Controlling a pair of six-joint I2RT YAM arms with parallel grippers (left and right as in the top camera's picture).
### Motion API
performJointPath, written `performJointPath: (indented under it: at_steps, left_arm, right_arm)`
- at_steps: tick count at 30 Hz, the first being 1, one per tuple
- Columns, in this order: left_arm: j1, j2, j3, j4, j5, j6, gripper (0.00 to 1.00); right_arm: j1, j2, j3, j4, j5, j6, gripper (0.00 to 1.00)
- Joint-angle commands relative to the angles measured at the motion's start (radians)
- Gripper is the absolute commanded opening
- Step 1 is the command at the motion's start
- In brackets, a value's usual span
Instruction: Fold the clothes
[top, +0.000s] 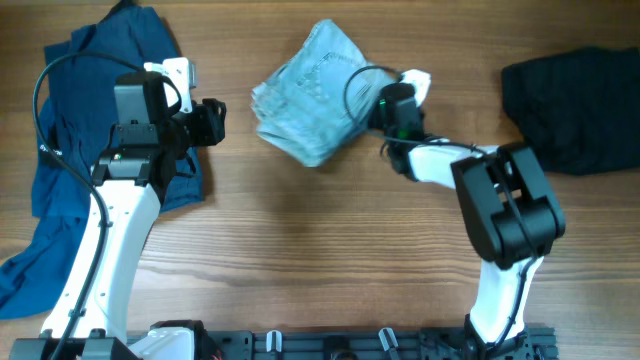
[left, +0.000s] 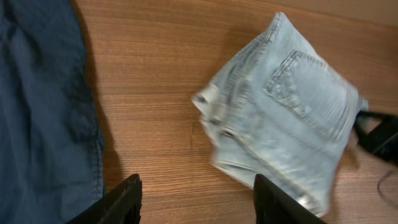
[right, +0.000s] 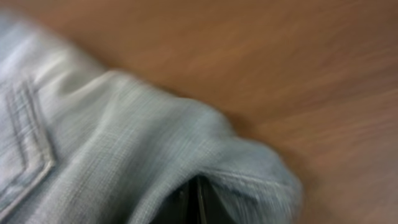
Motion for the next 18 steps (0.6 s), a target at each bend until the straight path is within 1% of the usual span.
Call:
performJointPath:
  at_steps: [1,2,3,5,6,7,9,12,13,15,18]
  left_arm:
    - [0.005,0.006,0.0,0.003,0.003,-0.014,0.53]
    - [0.004,0.006,0.0,0.003,0.003,-0.014,0.52]
    - [0.005,0.006,0.0,0.003,0.003,-0.014,0.52]
    - [0.005,0.006,0.0,0.002,0.003,-0.014,0.52]
    - [0.005,0.006,0.0,0.002,0.003,-0.014,0.52]
    - [0.005,0.006,0.0,0.002,0.003,-0.014,0.51]
    - [0.005,0.006,0.0,0.002,0.003,-0.013,0.52]
    - [0.005,0.006,0.0,0.002,0.003,-0.013,0.53]
    - [0.005,0.006,0.0,0.002,0.003,-0.013,0.53]
    - [0.005,0.006,0.0,0.003,0.003,-0.013,0.53]
    - [0.005,0.006,0.0,0.003,0.003,-0.013,0.54]
  right_arm:
    - [-0.133,0.025,-0.003,0.175,0.113,0.007,0.2]
    - [-0.161,0.025,0.01,0.213,0.098,-0.011,0.23]
    - [-0.204,0.016,0.047,0.225,0.021,-0.045,0.34]
    - [-0.225,-0.019,0.073,0.183,-0.098,-0.092,0.58]
    - [-0.228,-0.052,0.082,0.134,-0.165,-0.104,0.67]
    - [-0.228,-0.093,0.089,0.066,-0.229,-0.106,0.74]
    - [-0.228,-0.204,0.104,-0.137,-0.403,-0.091,0.99]
    - [-0.221,-0.364,0.116,-0.495,-0.694,0.048,1.0]
    - [-0.211,-0.394,0.116,-0.578,-0.74,0.08,1.0]
    - [-0.172,-0.431,0.115,-0.745,-0.755,0.159,1.0]
    - [-0.1,-0.42,0.109,-0.849,-0.726,0.257,1.0]
